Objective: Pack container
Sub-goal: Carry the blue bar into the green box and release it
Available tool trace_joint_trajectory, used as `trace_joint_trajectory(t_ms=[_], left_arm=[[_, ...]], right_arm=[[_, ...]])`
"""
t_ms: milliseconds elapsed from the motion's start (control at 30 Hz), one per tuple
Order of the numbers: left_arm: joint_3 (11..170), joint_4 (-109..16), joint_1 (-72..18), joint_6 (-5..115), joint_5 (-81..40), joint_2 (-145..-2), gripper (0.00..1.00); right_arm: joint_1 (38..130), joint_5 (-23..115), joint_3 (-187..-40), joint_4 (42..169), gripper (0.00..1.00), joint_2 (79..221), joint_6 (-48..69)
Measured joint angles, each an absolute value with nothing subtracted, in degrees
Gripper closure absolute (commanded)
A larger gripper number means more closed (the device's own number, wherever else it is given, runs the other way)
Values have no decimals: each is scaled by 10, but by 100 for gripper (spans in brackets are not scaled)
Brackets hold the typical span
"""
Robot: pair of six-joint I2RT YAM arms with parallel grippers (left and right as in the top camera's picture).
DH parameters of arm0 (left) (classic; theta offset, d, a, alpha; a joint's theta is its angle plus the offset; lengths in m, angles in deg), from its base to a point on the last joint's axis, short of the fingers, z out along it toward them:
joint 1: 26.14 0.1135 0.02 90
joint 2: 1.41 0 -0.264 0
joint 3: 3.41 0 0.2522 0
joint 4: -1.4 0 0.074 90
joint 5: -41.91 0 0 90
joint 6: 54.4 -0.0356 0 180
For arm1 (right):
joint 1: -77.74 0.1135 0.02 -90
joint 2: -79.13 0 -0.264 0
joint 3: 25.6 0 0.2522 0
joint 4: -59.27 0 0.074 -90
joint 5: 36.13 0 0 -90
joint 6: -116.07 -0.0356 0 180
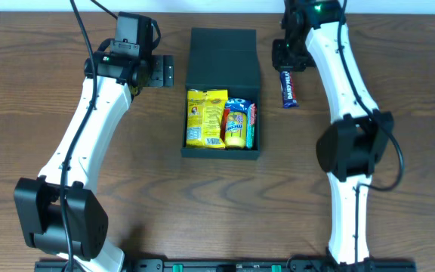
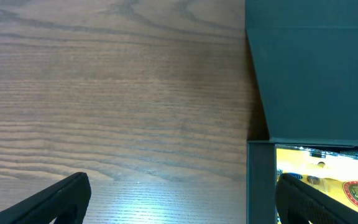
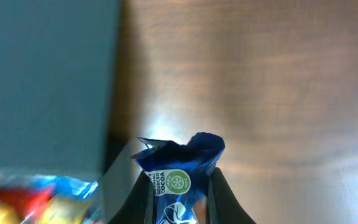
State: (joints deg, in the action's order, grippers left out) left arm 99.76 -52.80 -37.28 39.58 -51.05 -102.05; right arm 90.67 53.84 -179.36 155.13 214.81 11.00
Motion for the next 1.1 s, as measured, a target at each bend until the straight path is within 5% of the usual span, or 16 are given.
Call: trace_joint_trajectory(t_ms=[367,900,967,1033,1067,1100], left_arm=[[998,-523,-373,396,-510,-1020,4],[998,-523,-373,396,-510,-1020,5],[998,-523,-373,396,-510,-1020,5],[998,-523,-373,396,-510,-1020,5],[998,-523,-373,396,-510,-1020,5],[998,-523,-373,396,-510,-1020,5]], right_arm=[[1062,506,-1747,1595,98,2107,-50],[1078,550,-1626,1503,97,2108,-126],[1078,560,-1626,1501,65,2108,-127],[1078,565,-1626,1497,23,2108,-125],[1078,568,-1626,1496,8,2108,-120],[1078,569,-1626,1494,3,2108,-117]])
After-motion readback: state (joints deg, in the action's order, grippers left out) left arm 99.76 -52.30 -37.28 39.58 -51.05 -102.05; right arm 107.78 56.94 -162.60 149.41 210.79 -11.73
